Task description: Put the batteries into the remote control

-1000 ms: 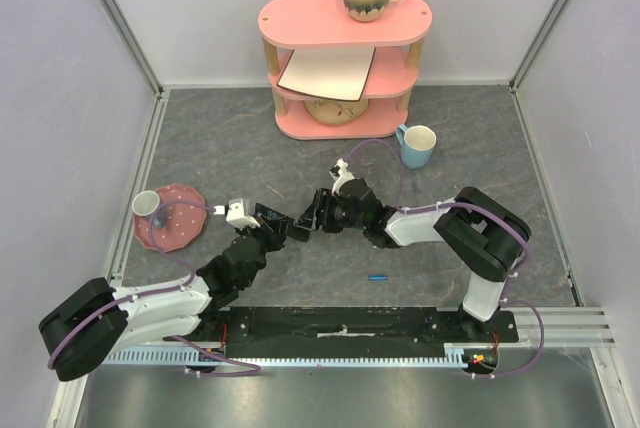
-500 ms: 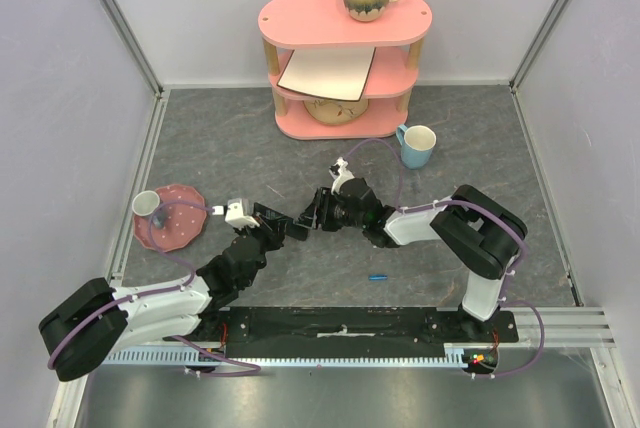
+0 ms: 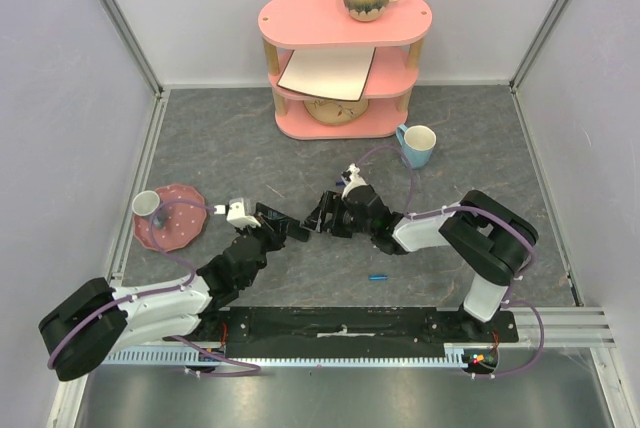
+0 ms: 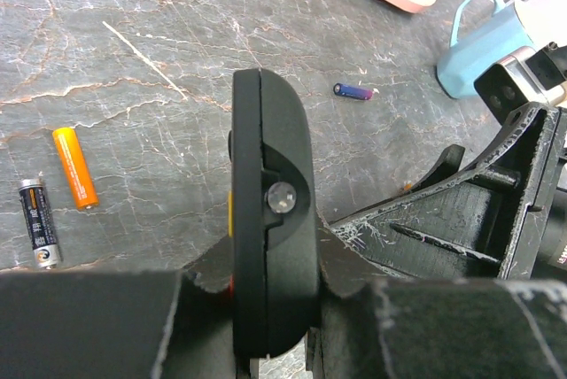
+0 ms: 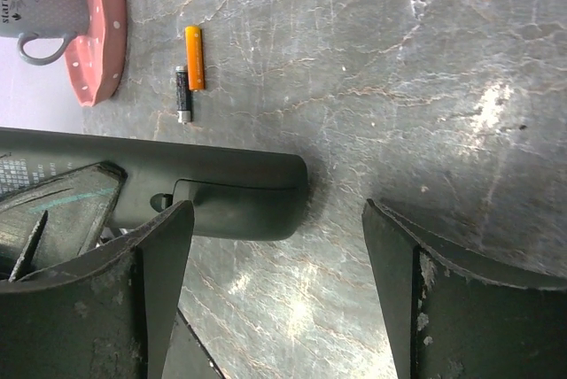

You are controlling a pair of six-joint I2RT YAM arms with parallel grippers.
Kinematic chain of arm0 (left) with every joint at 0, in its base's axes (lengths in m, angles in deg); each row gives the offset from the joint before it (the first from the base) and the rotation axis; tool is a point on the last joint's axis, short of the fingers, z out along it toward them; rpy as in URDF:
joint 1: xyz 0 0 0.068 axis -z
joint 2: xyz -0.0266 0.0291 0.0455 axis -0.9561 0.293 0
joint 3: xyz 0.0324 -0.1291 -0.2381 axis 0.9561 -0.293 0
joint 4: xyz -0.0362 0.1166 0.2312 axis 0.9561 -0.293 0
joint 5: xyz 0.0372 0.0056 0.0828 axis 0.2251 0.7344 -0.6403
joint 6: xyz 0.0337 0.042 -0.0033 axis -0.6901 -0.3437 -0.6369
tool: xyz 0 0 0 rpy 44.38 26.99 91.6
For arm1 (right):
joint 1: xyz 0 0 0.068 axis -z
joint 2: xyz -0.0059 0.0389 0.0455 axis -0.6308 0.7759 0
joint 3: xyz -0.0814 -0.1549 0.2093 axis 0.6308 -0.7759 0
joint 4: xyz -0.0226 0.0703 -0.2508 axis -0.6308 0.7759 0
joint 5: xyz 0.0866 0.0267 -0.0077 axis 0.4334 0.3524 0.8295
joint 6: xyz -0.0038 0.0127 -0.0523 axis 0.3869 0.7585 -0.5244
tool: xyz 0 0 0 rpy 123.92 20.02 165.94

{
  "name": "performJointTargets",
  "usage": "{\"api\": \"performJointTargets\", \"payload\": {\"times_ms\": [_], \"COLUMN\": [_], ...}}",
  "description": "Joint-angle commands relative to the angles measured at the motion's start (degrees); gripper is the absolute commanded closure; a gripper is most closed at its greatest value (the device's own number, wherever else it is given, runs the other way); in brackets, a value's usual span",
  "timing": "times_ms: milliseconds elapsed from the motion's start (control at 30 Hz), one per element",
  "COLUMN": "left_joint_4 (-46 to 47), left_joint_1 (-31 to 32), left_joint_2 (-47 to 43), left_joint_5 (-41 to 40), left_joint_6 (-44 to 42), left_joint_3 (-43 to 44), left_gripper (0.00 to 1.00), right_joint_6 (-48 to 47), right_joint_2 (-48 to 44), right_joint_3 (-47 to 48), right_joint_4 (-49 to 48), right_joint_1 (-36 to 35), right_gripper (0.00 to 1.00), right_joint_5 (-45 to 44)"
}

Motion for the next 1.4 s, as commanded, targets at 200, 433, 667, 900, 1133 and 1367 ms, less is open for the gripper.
{"api": "performJointTargets", "payload": {"times_ms": [200, 433, 667, 900, 1133, 1367], "left_joint_4": [-7.27, -7.27, -7.27, -7.18, -7.01, -6.83], "left_joint_1": [0.35, 0.35, 0.35, 0.44, 0.44, 0.44], "left_joint_2": [0.78, 0.87, 1.05, 1.58, 1.75, 1.75], "left_joint_5": [-0.18, -0.08, 0.00, 0.27, 0.44, 0.27], "left_joint_6": [-2.16, -2.24, -2.42, -2.42, -2.51, -2.59], "left_joint_3": [-0.38, -0.38, -0.21, 0.06, 0.23, 0.06], "left_gripper": [0.98, 0.98, 0.98, 0.98, 0.98, 0.98], "right_joint_6": [0.13, 0.75, 0.66, 0.92, 0.22, -0.13], "right_joint_2": [-1.52, -1.61, -1.17, -0.11, 1.47, 2.70], "right_joint_3": [0.13, 0.74, 2.06, 2.94, 4.52, 4.61], "right_joint_4": [0.67, -2.05, -2.32, -3.46, -1.70, -1.00], "right_joint_1": [-0.07, -0.07, -0.07, -0.33, -0.42, -0.77], "right_gripper": [0.15, 0.09, 0.08, 0.07, 0.07, 0.09], "right_joint_5": [-1.11, -0.15, 0.99, 2.22, 3.02, 3.46]}}
